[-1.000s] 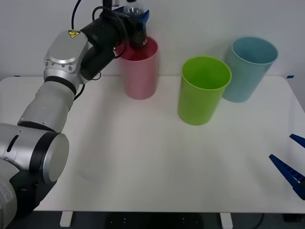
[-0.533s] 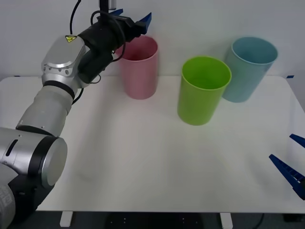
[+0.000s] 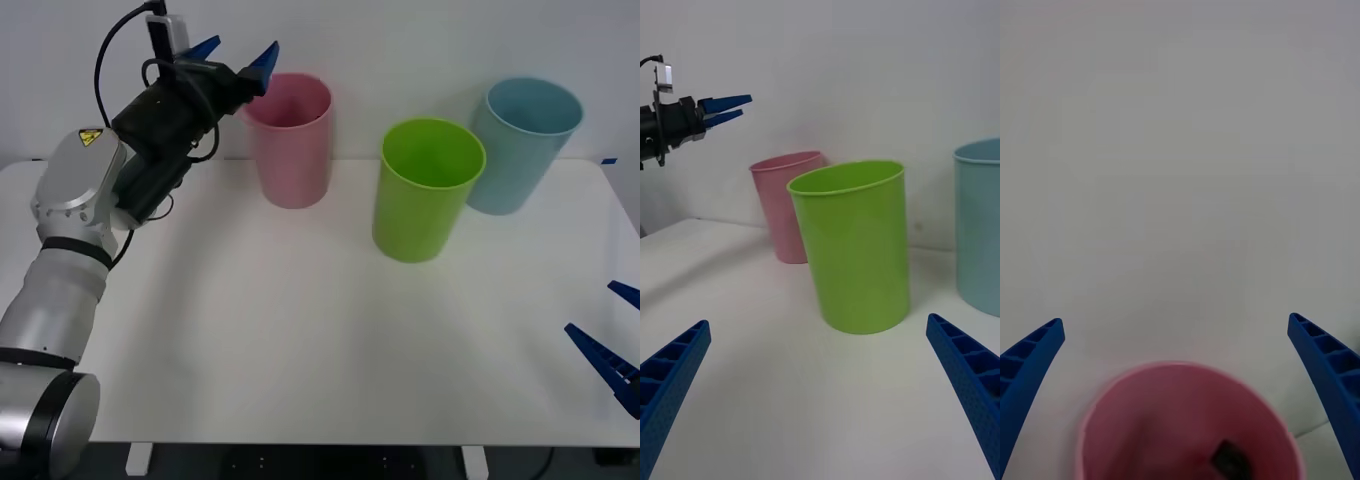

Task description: Grasp the object on the table and drop it into the matching bin: aluminum can to the light blue bin, PET bottle to the pink bin.

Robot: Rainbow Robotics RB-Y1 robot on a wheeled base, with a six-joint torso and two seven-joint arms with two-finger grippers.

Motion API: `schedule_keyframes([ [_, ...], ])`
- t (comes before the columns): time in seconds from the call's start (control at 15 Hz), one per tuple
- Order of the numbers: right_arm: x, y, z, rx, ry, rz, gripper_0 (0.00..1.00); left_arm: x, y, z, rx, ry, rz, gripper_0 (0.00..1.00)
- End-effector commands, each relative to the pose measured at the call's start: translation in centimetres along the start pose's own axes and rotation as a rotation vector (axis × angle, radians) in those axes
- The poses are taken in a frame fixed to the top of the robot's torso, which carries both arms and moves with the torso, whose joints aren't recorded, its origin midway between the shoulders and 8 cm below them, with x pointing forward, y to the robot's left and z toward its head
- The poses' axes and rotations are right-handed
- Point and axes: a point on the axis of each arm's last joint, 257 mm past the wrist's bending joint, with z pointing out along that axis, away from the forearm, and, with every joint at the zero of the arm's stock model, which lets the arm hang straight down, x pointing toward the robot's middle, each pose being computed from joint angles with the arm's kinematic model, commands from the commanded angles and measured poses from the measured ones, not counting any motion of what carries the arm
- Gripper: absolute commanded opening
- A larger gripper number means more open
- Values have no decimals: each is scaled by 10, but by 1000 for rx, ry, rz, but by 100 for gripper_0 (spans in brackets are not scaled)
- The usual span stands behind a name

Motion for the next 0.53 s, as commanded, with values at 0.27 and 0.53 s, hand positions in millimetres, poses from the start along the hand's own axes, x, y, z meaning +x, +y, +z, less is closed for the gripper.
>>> schedule_keyframes([
  [0.27,0,0,0,0,0,0,100,12,42,-67,24,34,-6,100],
  [0.53,0,0,0,0,0,0,100,20,74,-119,44,66,19,100],
])
